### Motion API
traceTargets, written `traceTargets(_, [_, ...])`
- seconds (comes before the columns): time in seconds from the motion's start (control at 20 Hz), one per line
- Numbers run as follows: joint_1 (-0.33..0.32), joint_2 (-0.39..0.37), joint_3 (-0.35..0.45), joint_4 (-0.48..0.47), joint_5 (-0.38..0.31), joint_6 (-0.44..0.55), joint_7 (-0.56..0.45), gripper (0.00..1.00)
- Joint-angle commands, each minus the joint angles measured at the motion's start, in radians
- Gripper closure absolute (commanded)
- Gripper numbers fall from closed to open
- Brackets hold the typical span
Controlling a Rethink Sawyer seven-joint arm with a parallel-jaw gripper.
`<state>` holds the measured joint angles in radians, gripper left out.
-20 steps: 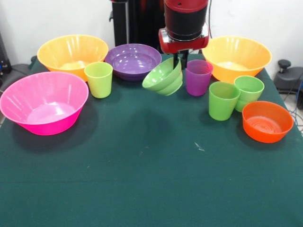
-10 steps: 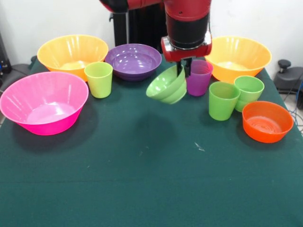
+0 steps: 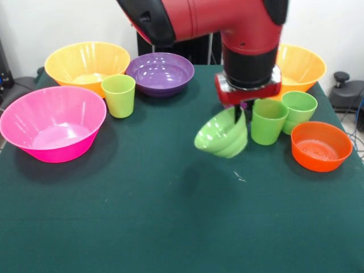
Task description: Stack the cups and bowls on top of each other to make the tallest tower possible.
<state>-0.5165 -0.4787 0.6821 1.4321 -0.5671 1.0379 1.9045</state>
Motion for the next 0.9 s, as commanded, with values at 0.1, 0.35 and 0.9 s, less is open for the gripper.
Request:
traceTargets(0.1, [0.06, 0.106, 0.036, -0.282, -0.057, 0.169, -0.375, 1.0])
traceTargets(0.35, [0.065, 0.11, 0.036, -0.303, -0.057, 0.203, -0.391, 1.0])
traceTargets(0.9, [-0.001, 0.05, 0.028, -0.182, -0.04, 0.164, -0.394, 1.0])
